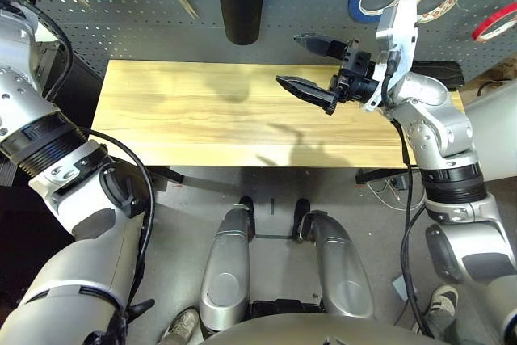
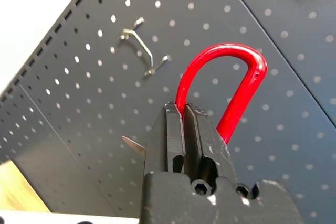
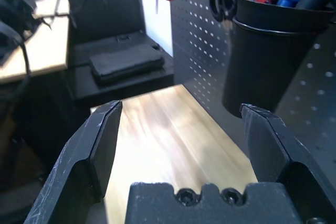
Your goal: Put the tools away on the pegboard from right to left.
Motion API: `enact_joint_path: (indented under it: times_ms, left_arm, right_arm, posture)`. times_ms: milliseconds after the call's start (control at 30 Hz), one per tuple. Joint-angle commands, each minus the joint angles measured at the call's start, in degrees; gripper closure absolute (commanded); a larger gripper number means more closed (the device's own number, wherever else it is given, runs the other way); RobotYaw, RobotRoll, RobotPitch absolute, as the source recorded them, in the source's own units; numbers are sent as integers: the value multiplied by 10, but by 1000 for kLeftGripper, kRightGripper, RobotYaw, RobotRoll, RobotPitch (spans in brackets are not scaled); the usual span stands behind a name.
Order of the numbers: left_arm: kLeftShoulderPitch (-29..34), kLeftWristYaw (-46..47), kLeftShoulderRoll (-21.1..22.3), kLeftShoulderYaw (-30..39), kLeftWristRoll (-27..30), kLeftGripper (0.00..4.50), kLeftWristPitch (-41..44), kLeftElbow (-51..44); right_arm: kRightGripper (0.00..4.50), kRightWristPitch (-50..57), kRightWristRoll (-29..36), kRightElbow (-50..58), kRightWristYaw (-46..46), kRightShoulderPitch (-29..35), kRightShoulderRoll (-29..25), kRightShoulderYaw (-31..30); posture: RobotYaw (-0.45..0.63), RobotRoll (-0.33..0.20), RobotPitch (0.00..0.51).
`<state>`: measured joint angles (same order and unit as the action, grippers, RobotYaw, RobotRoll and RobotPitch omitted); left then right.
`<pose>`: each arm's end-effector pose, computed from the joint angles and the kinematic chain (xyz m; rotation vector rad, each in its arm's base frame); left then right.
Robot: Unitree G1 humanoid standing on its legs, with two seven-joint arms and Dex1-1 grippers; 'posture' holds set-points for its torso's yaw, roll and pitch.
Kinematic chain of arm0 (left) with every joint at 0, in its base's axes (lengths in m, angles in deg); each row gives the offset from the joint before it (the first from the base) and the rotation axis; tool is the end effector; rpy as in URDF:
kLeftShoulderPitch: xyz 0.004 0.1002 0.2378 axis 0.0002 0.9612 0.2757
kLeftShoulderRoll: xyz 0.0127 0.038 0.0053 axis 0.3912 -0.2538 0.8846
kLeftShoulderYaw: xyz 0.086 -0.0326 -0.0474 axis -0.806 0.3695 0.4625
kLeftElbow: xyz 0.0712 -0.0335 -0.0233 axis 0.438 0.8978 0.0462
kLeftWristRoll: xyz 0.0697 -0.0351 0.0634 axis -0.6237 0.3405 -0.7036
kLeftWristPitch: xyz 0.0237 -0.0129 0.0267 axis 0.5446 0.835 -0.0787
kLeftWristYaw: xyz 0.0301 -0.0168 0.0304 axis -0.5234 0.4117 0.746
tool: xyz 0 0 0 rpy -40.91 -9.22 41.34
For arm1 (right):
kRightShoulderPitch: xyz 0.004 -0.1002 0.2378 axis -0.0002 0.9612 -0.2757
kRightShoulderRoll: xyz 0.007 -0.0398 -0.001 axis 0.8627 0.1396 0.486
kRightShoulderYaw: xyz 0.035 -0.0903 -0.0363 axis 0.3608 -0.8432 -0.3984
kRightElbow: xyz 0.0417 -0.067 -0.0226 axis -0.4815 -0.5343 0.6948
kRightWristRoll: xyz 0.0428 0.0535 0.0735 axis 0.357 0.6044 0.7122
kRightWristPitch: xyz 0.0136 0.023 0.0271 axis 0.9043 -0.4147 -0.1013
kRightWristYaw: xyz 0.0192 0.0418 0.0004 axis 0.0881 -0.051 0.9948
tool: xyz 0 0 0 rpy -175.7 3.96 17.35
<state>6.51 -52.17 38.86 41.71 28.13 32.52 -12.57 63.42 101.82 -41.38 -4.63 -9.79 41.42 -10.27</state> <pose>0.2678 0.2853 0.3123 -0.7051 -0.5311 0.2987 0.2963 -0.1546 0.2115 -0.0632 -0.3643 1.1993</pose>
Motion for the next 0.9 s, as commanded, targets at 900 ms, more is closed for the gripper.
enact_joint_path:
  times_ms: [900]
  left_arm:
    - [2,19,-12,-17,67,4466,-3,-18]
  right_arm:
    - [0,-76,-20,-7,50,-26,39,16]
  posture:
    - [50,0,311]
